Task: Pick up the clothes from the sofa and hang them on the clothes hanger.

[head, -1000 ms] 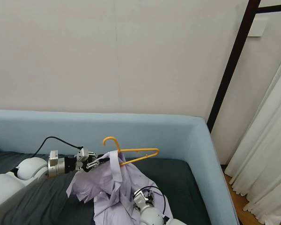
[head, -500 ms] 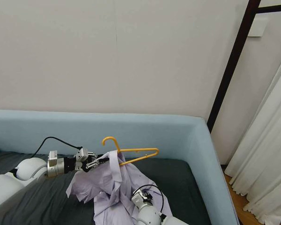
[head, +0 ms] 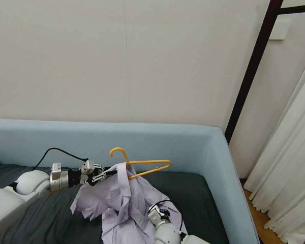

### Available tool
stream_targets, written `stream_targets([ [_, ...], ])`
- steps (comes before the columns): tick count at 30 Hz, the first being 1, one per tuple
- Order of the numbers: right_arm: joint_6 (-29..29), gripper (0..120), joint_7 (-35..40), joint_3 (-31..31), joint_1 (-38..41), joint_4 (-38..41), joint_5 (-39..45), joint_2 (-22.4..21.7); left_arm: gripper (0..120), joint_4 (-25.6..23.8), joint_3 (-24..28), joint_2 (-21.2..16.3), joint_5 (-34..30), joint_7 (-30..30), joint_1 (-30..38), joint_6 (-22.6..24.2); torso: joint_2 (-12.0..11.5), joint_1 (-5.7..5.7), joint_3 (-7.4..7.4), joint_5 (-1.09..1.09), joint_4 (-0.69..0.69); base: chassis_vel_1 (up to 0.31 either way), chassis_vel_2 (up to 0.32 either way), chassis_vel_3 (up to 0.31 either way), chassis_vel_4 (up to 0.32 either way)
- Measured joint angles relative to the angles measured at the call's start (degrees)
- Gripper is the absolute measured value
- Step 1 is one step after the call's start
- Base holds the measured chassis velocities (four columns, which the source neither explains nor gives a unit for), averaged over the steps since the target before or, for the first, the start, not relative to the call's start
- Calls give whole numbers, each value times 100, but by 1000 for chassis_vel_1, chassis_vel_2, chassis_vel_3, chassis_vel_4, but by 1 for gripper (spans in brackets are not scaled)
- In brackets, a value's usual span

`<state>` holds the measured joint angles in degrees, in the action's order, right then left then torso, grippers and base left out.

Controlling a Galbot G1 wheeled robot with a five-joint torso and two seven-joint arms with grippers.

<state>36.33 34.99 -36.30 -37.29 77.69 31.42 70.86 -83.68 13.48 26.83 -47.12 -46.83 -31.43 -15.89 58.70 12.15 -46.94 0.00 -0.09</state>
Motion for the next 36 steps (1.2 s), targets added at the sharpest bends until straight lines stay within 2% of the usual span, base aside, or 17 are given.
stream_targets([
  [8,40,0,-141,-12,-24,312,51,-230,7,8,-9,1,-1,3,-2,-9,0,0,0,0,0,0,0,0,0],
  [11,87,11,-143,-11,-15,360,83,-264,7,-1,-12,-7,-1,7,-8,-10,0,0,0,0,0,0,0,0,0],
  [12,87,11,-143,-11,-15,360,83,-264,7,-1,-12,-7,-1,7,-8,-10,0,0,0,0,0,0,0,0,0],
  [16,217,29,-173,-6,-12,438,126,-313,7,4,-13,-5,0,10,1,-10,0,0,0,0,0,0,0,0,0],
  [17,217,29,-173,-6,-12,438,126,-313,7,4,-13,-5,0,10,1,-10,0,0,0,0,0,0,0,0,0],
  [20,258,44,-194,-5,-35,470,181,-341,7,50,4,33,1,12,19,-11,0,0,0,0,0,0,0,0,0],
  [21,261,45,-184,-3,-39,465,207,-339,7,58,12,47,2,12,22,-12,0,0,0,0,0,0,0,0,0],
  [23,258,43,-166,2,-44,449,226,-333,7,61,16,54,3,12,23,-12,0,0,0,0,0,0,0,0,0],
  [26,149,30,-81,15,-51,337,228,-269,7,56,25,67,7,13,18,-14,-1,0,0,-1,0,0,0,0,0],
  [27,149,30,-81,15,-51,337,228,-269,7,56,25,67,7,13,18,-14,-1,0,0,-1,0,0,0,0,0],
  [30,109,16,-61,15,-28,257,189,-222,7,52,26,65,9,12,18,-17,-1,0,0,-1,0,0,0,0,0],
  [31,109,16,-61,15,-28,257,189,-222,7,52,26,65,9,12,18,-17,-1,0,0,-1,0,0,0,0,0],
  [34,76,1,-34,-8,22,173,134,-164,7,42,16,38,8,-3,18,-23,-1,0,0,-1,0,0,0,0,0],
  [36,70,0,-31,-17,27,162,128,-155,7,39,9,32,8,-10,15,-25,-1,0,0,-1,0,0,0,0,0],
])
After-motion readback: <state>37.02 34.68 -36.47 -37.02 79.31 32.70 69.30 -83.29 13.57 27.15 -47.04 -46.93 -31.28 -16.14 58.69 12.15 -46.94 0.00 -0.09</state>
